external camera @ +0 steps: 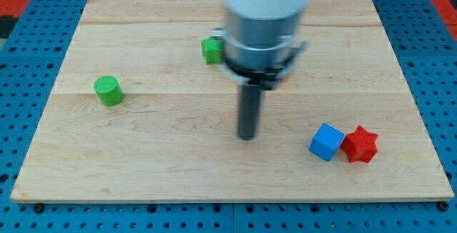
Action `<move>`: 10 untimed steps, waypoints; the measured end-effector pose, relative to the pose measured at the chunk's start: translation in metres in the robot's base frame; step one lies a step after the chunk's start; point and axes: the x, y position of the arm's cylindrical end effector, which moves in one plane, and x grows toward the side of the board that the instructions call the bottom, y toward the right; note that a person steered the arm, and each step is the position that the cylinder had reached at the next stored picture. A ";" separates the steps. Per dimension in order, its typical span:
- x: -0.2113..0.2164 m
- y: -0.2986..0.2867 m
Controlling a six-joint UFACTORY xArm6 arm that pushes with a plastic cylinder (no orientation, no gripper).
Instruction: Move the green circle to the bottom of the yellow hexagon
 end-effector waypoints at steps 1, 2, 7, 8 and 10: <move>0.000 -0.117; 0.024 -0.196; -0.088 -0.111; -0.103 -0.149; -0.130 -0.076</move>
